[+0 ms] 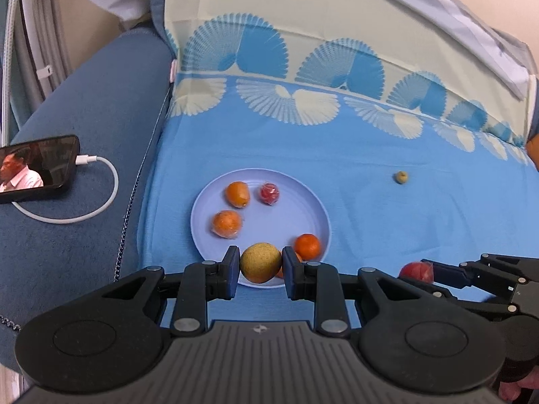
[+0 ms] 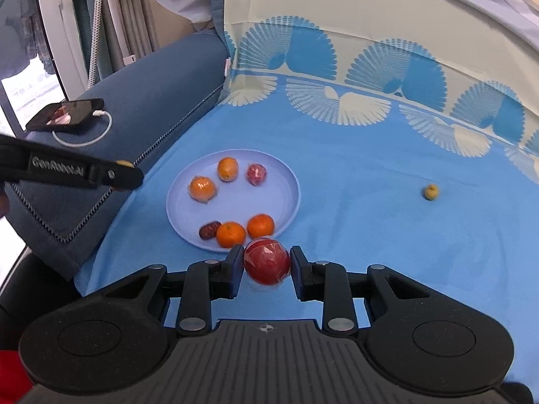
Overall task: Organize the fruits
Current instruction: 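Carry the yellow fruit and wrapped red fruit in both tools over the plate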
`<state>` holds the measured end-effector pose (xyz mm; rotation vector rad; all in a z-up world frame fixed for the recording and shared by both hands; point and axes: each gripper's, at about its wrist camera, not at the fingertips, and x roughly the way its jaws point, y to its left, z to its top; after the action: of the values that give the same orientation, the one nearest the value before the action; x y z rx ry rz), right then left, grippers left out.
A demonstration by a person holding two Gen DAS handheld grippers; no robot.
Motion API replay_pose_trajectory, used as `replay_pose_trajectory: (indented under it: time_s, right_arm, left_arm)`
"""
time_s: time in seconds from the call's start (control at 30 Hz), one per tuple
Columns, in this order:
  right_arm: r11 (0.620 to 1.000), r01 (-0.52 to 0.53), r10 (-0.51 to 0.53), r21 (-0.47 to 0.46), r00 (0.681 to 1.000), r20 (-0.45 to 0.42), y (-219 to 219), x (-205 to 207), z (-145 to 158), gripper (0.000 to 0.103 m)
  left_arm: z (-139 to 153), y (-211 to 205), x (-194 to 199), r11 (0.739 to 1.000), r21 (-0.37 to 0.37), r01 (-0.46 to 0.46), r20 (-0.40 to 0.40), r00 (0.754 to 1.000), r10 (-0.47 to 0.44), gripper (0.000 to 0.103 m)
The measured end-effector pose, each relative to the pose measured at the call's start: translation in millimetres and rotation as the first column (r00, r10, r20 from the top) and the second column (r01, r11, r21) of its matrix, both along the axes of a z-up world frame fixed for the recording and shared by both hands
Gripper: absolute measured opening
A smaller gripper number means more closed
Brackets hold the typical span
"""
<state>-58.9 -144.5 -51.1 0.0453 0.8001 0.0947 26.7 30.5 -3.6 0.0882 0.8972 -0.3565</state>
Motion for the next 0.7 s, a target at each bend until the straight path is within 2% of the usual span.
replay_pose_trajectory:
  time_s: [0.33, 0.7]
  right_arm:
    - [1.0, -0.017, 0.017, 0.024, 1.0, -0.009, 8, 61, -14, 0.031]
    - [0.999, -0.041, 0.04, -0.016, 0.999, -0.033, 14, 112, -39, 0.031]
  left_arm:
    - [-18, -4, 43, 1.0, 0.02, -0.021, -0.023, 1.0, 0.022, 0.029]
    - [-55, -11, 83, 0.996, 0.081, -0.032, -0.053, 0.998, 0.036, 0.029]
